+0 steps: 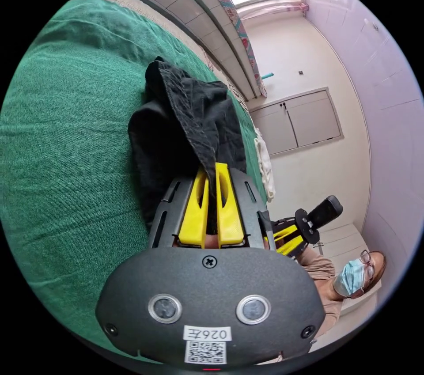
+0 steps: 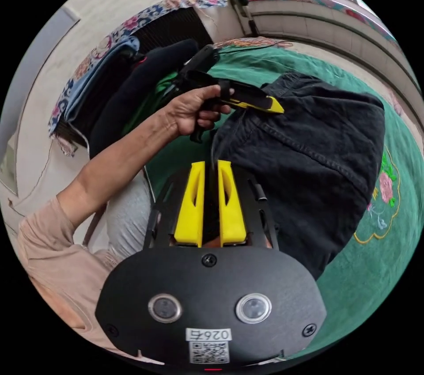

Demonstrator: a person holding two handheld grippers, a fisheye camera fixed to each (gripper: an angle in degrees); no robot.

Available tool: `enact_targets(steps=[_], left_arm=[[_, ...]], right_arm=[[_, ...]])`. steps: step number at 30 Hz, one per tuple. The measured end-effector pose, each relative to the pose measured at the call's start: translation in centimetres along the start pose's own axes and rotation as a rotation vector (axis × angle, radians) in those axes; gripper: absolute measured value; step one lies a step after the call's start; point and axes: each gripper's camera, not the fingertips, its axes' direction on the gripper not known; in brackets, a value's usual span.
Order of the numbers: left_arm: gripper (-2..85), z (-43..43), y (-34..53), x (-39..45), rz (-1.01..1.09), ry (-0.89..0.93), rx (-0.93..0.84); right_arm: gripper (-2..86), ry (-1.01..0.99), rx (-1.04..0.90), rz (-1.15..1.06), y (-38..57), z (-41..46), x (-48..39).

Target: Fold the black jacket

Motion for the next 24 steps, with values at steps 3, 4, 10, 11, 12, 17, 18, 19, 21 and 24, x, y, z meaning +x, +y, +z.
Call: enact_targets(steps=[3, 4, 10, 11, 12, 17, 18, 19, 21, 24], left_arm=[[9.9, -2.1, 0.8, -0.6, -0.056, -0.060, 0.032], [10.3, -3.6, 1.7, -0.4, -0.059, -0.065, 0.074], [6.6, -8.8, 7.8, 5.0, 0.041, -0.032, 0.332], [5.6, -8.4, 8.5, 6.7, 0.080, -0.025, 0.336], [5.2, -8.0, 8.8, 7.5, 0.101, -0.020, 0.329], [0.4, 0.1, 9.6, 14.2, 0.250, -0.045, 0.114], [0.2, 1.1, 9.6, 14.5, 0.255, -0.062, 0.080], [-0.4, 3.5, 9.6, 15.0, 0.269, -0.094, -0.008], [-0.7, 7.2, 9.7, 14.6, 0.275, -0.150, -0.188], [-0.9, 10.1, 10.2, 13.5, 0.193, -0.231, -0.310]], right_arm=[[18.6, -0.150, -0.076, -0.128, -1.5, -0.2, -2.1], [18.5, -0.169, -0.082, -0.167, -1.8, -1.0, -2.7], [10.1, -0.437, 0.112, -0.190, -1.7, -9.7, 0.2], [8.8, -0.426, 0.139, -0.176, -1.7, -11.0, 0.8], [8.2, -0.397, 0.142, -0.160, -1.7, -11.4, 1.1], [3.3, 0.041, -0.045, 0.025, -2.9, -8.7, 2.9], [2.9, 0.062, -0.074, 0.035, -3.0, -7.9, 3.0], [1.9, 0.064, -0.140, 0.042, -3.4, -6.1, 3.0], [0.0, -0.001, -0.263, 0.019, -3.8, -3.0, 2.2], [-0.7, 0.011, -0.423, -0.068, -3.9, 1.1, -0.5]])
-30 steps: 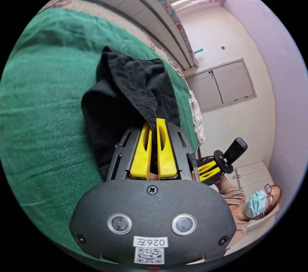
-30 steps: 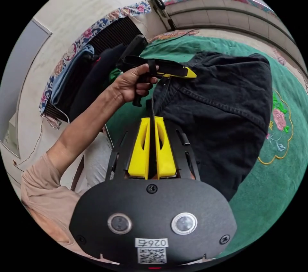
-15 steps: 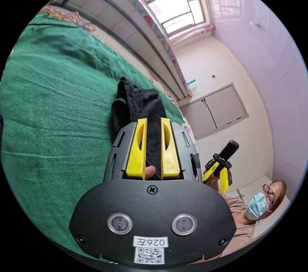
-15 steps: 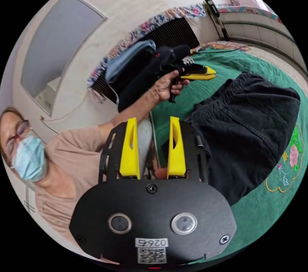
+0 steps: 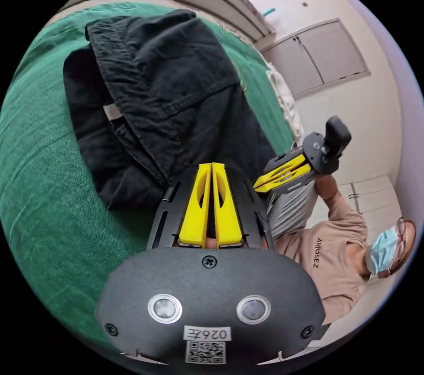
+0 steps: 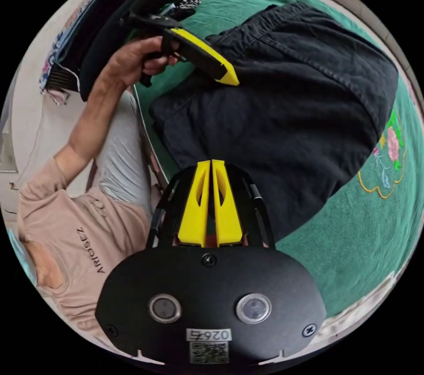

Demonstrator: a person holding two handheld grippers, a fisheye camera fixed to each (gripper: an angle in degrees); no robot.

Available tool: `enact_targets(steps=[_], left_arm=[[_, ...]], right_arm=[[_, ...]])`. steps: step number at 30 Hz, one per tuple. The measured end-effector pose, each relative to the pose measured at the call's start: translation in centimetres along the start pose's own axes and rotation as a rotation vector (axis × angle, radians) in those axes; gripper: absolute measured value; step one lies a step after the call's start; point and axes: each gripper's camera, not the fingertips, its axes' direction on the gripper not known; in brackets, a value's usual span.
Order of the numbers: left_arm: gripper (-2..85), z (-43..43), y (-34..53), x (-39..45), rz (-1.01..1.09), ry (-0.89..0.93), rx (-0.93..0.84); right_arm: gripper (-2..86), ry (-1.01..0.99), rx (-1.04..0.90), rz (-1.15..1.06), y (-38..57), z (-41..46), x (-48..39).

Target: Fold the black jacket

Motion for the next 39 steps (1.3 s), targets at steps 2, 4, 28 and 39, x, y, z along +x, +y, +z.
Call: enact_targets(steps=[2, 4, 28, 39], left_arm=[[-1.0, -2.1, 0.2, 3.3, 0.057, -0.062, 0.121], [-1.0, -3.7, 0.5, 6.8, 0.145, -0.146, 0.223], [-0.9, -5.9, -8.4, 22.2, 0.328, -0.528, 0.502], [-1.0, 7.0, -28.3, 18.4, 0.277, -0.838, 0.258]], right_arm=[[-0.8, 0.095, 0.002, -0.061, -0.4, -0.9, -2.3], [-0.9, 0.121, 0.031, -0.092, -0.2, -2.2, -3.5], [-1.4, 0.297, 0.452, 0.313, 5.9, -9.4, 2.7], [-0.9, -0.130, 0.382, 0.240, 8.0, -5.0, 6.0]])
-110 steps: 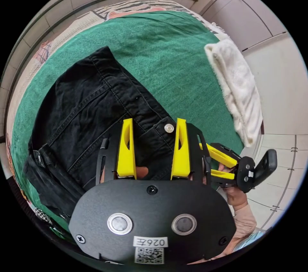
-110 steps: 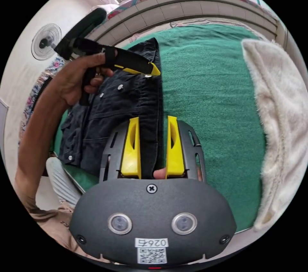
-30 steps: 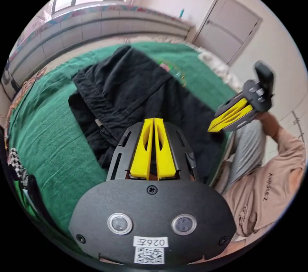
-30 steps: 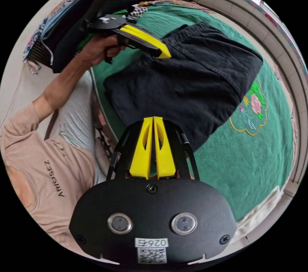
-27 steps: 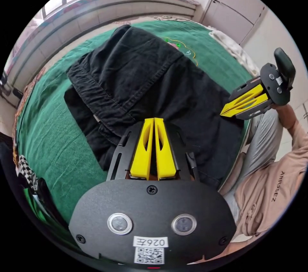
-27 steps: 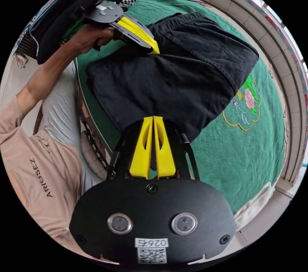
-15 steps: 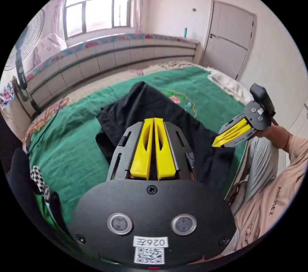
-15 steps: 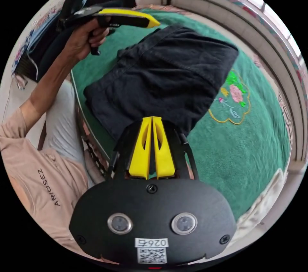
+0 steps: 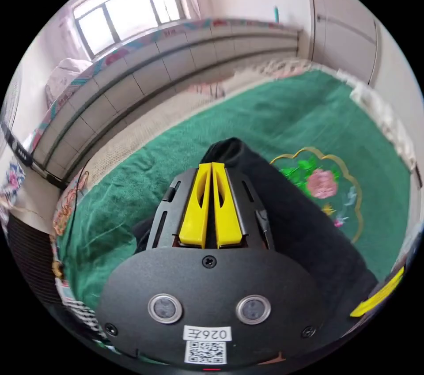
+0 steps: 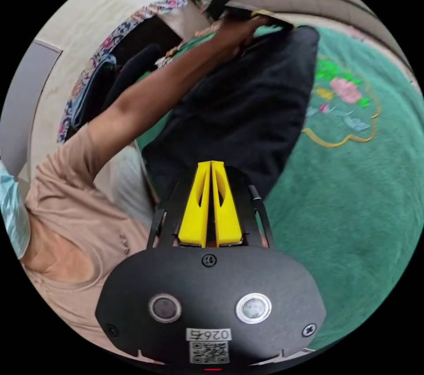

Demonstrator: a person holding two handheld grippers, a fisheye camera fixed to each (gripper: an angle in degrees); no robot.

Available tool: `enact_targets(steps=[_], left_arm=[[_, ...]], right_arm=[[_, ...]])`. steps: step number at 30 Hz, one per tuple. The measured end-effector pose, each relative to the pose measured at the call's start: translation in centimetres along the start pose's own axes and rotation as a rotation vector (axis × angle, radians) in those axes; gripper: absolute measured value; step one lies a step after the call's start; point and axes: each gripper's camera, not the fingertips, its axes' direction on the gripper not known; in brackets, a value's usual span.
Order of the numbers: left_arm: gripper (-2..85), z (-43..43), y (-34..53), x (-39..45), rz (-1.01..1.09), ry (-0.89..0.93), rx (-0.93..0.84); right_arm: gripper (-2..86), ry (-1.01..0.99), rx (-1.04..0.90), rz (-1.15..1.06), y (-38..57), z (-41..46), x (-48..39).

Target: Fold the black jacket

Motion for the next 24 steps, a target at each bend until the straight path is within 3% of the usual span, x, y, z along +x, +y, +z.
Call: enact_targets(steps=[1, 3, 6, 9, 13, 17, 21, 24], left_arm=[[-0.9, 4.0, -1.1, 0.4, 0.063, -0.047, -0.156], [-1.0, 4.5, -1.6, -0.3, 0.074, -0.050, -0.128], [-1.0, 4.7, -1.5, -4.3, -0.014, 0.125, -0.158], [-1.0, 0.8, 1.8, -8.5, -0.178, 0.067, -0.093], [-1.0, -11.3, 10.8, -12.3, -0.282, 0.138, 0.256], [-1.0, -24.5, 21.1, -11.0, -0.262, 0.060, 0.548], [-1.0, -32.3, 29.0, -7.7, -0.215, -0.004, 0.793], [-1.0, -34.1, 33.7, -6.6, -0.184, 0.101, 0.910]], right_arm=[[-0.9, -0.084, -0.098, -0.003, 0.3, 1.8, 0.3], [-0.9, -0.124, -0.129, 0.004, 1.1, 3.2, 0.7], [-0.9, -0.167, -0.120, -0.007, 2.0, 2.5, 1.3], [-0.9, -0.164, -0.131, -0.011, 2.8, 1.7, 1.1], [-0.9, -0.018, -0.106, -0.143, 3.9, 0.6, -2.7], [-0.9, 0.164, -0.023, -0.307, 5.8, -0.1, -7.8], [-0.9, 0.330, -0.060, -0.406, 7.3, 2.3, -10.8], [-0.9, 0.443, -0.118, -0.444, 8.2, 5.5, -12.0]])
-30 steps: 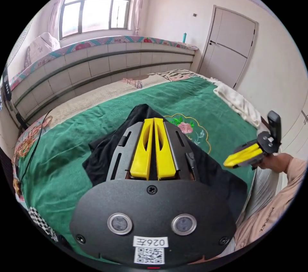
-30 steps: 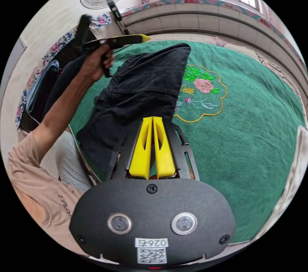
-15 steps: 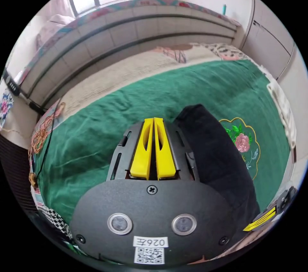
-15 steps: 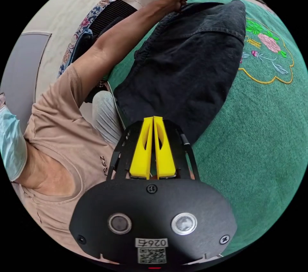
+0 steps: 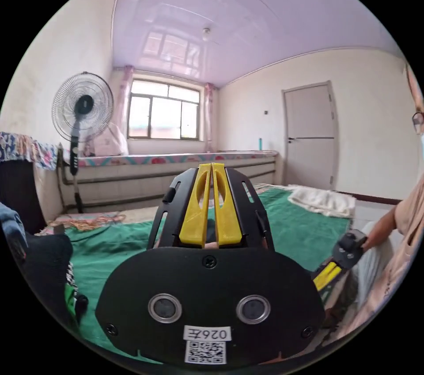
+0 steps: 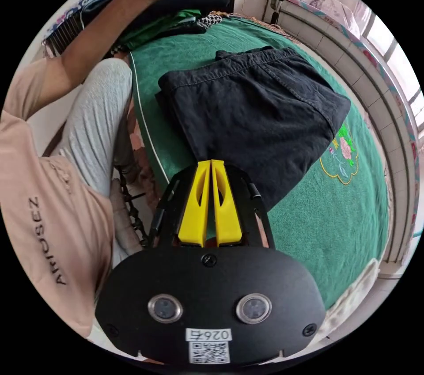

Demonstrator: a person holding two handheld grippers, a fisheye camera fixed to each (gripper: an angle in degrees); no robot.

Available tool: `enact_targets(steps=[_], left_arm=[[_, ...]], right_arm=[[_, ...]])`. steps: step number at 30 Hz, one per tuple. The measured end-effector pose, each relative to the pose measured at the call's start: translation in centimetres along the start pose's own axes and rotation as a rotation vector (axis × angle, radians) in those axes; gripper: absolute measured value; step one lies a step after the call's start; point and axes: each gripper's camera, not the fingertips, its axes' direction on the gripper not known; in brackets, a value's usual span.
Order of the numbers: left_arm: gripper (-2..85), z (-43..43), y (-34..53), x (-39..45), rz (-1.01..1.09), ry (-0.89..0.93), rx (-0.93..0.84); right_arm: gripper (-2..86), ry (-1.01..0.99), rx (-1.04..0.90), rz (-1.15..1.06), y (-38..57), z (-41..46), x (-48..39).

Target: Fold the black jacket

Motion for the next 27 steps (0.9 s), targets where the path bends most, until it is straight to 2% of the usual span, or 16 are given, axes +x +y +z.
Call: enact_targets(steps=[2, 3, 7, 11, 16, 22, 27], left_arm=[[-0.9, 0.3, 2.0, -1.5, -0.060, 0.139, -0.092], [-0.9, 0.8, 2.6, -2.1, -0.074, 0.151, -0.132], [0.1, 6.3, 9.0, -9.1, -0.226, 0.069, -0.427], [8.8, 11.8, 17.5, -18.6, -0.422, 0.026, -0.677], [14.2, 15.4, 23.4, -26.0, -0.663, 0.109, -0.712], [19.2, 19.6, 26.5, -27.5, -0.617, 0.054, -0.825], [17.4, 21.3, 27.1, -29.0, -0.626, 0.165, -0.797]], right_arm=[[-0.9, 0.088, 0.002, -0.047, 0.4, 0.3, -1.6], [-1.0, 0.107, 0.000, -0.058, 0.5, 0.3, -1.9], [-1.2, 0.137, -0.031, -0.075, 1.0, 0.4, -2.1], [-1.3, 0.004, -0.017, 0.001, 2.2, -1.3, 2.1], [-0.9, -0.112, 0.209, 0.330, 6.5, -4.4, 11.9], [2.4, -0.140, 0.307, 0.610, 10.7, -2.7, 21.5], [7.0, -0.279, 0.323, 0.757, 13.1, 1.0, 28.1]])
